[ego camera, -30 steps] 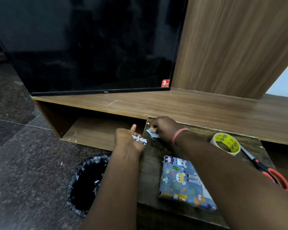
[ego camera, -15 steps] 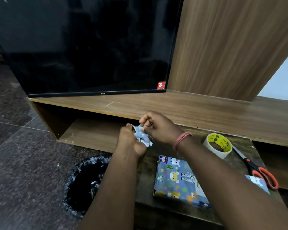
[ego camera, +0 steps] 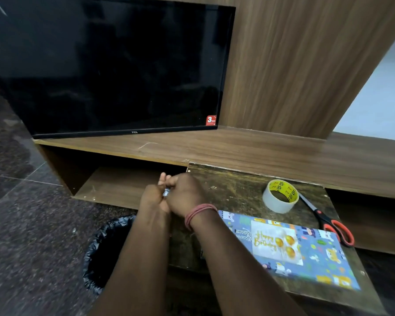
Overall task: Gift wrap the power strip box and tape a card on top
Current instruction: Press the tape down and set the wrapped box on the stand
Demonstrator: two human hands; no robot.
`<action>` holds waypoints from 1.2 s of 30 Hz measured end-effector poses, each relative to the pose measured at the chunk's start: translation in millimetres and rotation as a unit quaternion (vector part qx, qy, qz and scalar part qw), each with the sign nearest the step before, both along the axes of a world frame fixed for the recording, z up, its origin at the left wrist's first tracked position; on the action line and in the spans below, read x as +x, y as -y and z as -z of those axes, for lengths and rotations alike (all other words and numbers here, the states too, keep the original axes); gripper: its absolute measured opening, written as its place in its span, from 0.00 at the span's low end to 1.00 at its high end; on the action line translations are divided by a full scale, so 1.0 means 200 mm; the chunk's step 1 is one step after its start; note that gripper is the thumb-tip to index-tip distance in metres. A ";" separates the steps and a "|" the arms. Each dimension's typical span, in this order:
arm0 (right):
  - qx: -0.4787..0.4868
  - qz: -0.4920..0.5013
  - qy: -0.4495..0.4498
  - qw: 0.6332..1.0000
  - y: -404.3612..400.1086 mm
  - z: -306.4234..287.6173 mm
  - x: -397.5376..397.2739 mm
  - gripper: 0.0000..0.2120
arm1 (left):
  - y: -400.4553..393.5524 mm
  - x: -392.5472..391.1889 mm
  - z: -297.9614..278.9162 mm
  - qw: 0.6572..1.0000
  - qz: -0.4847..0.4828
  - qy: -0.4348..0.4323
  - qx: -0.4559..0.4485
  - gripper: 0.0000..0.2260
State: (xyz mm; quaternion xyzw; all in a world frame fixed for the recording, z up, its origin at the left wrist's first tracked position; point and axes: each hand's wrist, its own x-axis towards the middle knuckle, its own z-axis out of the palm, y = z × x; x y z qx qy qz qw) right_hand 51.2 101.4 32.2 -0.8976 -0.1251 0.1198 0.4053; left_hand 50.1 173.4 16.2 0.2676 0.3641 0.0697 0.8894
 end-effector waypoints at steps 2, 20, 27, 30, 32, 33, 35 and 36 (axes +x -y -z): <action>0.002 -0.047 -0.024 0.999 -0.06 -0.05 -0.05 0.13 | -0.05 -0.06 -0.02 0.999 0.020 -0.016 0.037 0.20; 0.104 -0.089 -0.024 0.990 -0.23 0.00 -0.31 0.07 | -0.33 -0.43 -0.10 0.982 0.091 0.001 0.164 0.14; 0.053 -0.058 -0.129 0.989 -0.49 0.25 -0.34 0.09 | -0.56 -0.47 0.29 0.955 0.112 -0.124 0.245 0.13; 0.033 -0.054 -0.195 0.979 -0.58 0.50 -0.30 0.11 | -0.65 -0.43 0.59 0.934 0.071 -0.203 0.284 0.08; 0.017 -0.019 -0.264 0.964 -0.63 0.69 -0.32 0.11 | -0.68 -0.44 0.77 0.922 0.103 -0.233 0.291 0.08; 0.014 0.000 -0.289 0.957 -0.65 0.80 -0.32 0.11 | -0.68 -0.44 0.85 0.919 0.125 -0.243 0.284 0.08; 0.014 0.029 -0.327 0.945 -0.68 0.93 -0.32 0.13 | -0.71 -0.44 0.99 0.916 0.168 -0.252 0.263 0.09; 0.023 0.049 -0.342 0.938 -0.70 1.01 -0.31 0.15 | -0.73 -0.44 1.06 0.917 0.179 -0.253 0.251 0.08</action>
